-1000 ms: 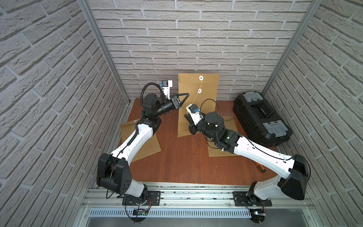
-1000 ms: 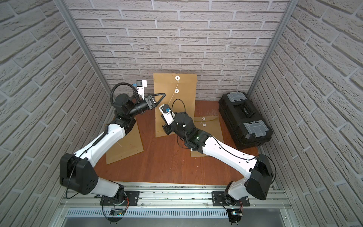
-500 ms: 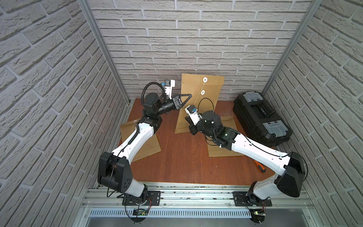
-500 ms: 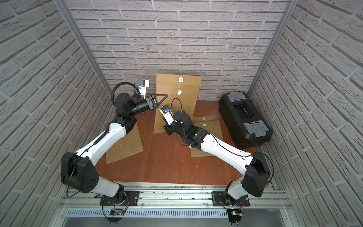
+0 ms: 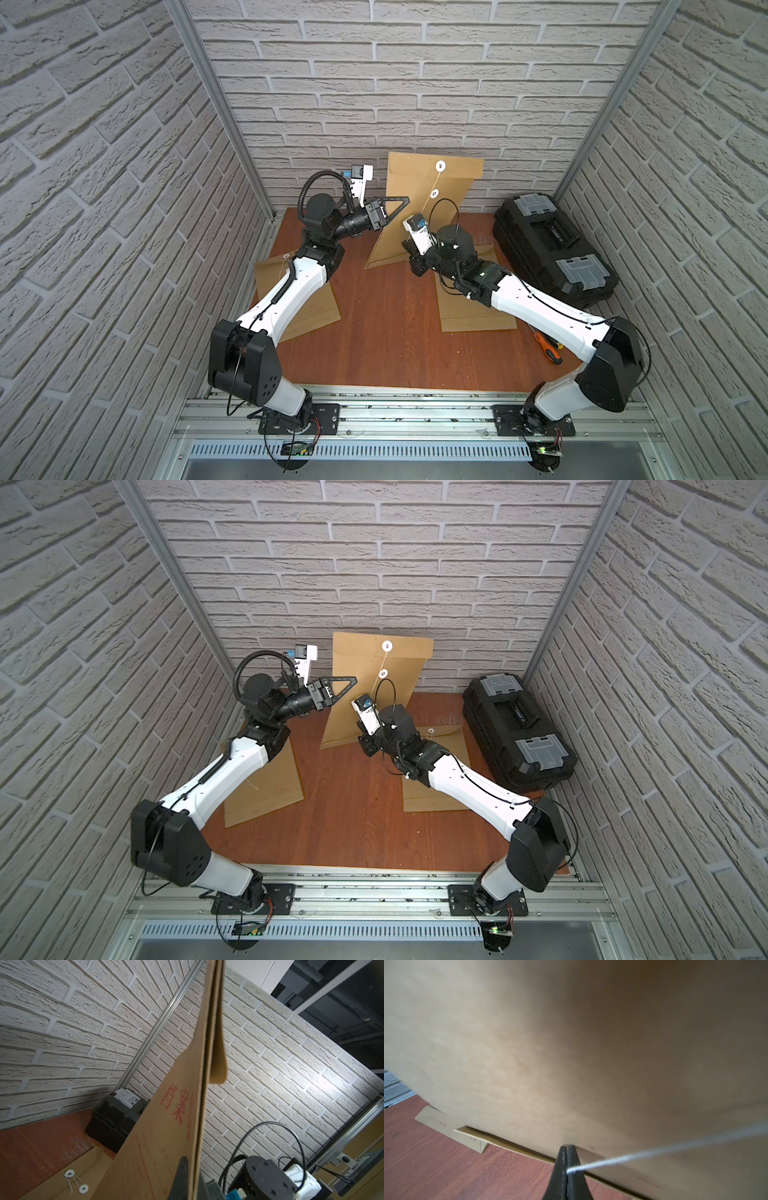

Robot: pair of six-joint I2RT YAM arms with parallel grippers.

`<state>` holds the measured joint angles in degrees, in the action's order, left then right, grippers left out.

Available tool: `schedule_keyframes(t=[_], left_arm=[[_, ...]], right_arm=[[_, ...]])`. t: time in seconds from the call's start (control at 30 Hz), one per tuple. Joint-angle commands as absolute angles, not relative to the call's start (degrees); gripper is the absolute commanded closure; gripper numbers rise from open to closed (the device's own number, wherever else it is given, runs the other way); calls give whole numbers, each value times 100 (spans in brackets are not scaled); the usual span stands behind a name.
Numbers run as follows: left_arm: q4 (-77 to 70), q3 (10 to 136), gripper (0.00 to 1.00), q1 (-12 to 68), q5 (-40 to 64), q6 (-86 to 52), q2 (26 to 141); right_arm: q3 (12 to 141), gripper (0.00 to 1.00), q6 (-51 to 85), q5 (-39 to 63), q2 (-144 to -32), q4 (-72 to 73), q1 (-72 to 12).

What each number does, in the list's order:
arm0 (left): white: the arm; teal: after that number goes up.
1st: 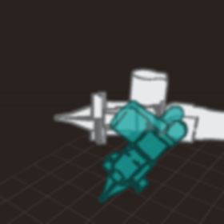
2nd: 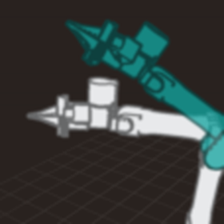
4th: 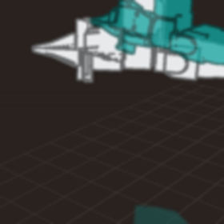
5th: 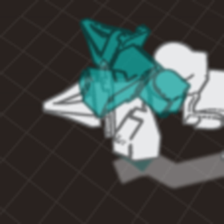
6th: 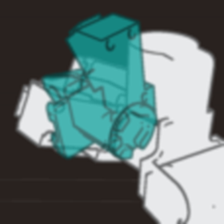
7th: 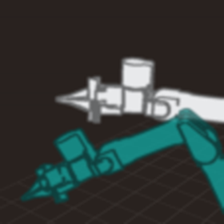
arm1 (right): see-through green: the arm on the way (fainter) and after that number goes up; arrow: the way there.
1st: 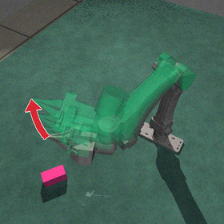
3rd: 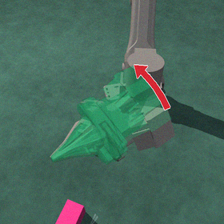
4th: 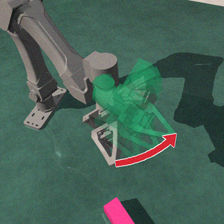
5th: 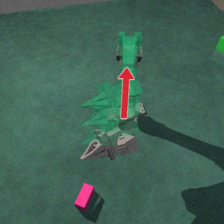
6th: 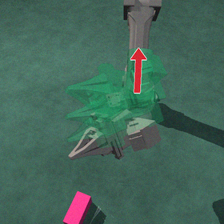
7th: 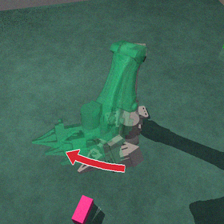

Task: Close the mouth of the file bag
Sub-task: Close the file bag.

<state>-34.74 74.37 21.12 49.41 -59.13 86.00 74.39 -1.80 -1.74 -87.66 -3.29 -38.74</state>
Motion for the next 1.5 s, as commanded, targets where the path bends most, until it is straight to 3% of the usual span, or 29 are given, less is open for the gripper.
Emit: schedule_keyframes(t=[0.0,0.5,0.87,1.27,1.47], left_arm=[[-3955,7660,100,2162,5098,-6055,8579],[-3855,7675,100,2097,5093,-6092,8510],[-2901,7606,100,1724,4944,-5484,8226],[-2786,7298,100,1685,5106,-5449,8047],[-2613,7195,100,1688,5115,-5330,7991]], right_arm=[[7276,98,-80,-88,-8686,10,-3742],[6668,98,-280,64,-8358,596,-2839],[6645,98,-676,916,-7831,-65,-2406],[7707,98,-278,-673,-8207,-813,-2067],[7941,98,-281,-859,-8200,-608,-2079]])
